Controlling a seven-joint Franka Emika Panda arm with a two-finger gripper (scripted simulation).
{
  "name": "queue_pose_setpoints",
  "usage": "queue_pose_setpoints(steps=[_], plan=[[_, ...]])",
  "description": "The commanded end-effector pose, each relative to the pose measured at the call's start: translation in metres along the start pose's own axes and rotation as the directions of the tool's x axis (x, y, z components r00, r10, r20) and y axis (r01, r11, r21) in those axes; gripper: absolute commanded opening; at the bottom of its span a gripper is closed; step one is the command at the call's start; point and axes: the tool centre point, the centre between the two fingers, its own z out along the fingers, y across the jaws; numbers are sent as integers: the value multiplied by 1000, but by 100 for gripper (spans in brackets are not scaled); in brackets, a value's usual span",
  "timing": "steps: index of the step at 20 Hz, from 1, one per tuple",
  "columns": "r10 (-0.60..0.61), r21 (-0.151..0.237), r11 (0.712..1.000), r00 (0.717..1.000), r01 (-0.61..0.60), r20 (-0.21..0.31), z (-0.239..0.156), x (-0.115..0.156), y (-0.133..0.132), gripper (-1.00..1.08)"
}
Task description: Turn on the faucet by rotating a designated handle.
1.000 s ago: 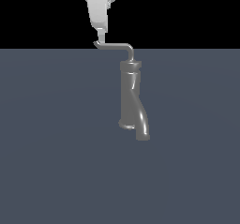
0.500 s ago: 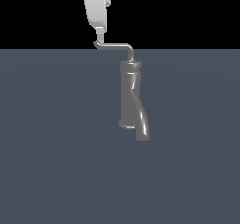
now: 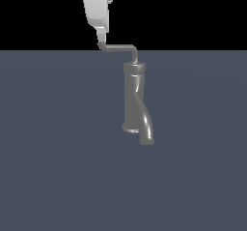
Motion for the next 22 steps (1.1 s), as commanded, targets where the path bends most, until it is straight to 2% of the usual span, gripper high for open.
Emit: queue_pose_setpoints(steps=[1,3,5,22], plan=[[1,-6,1000,1000,-1,-1,0,0,10,-100],[1,-6,1000,1000,-1,-1,0,0,16,-100],[1,-1,1000,1000,-1,-3,0,0,11,-100],[1,-5,1000,1000,-1,-1,0,40,63,-100]])
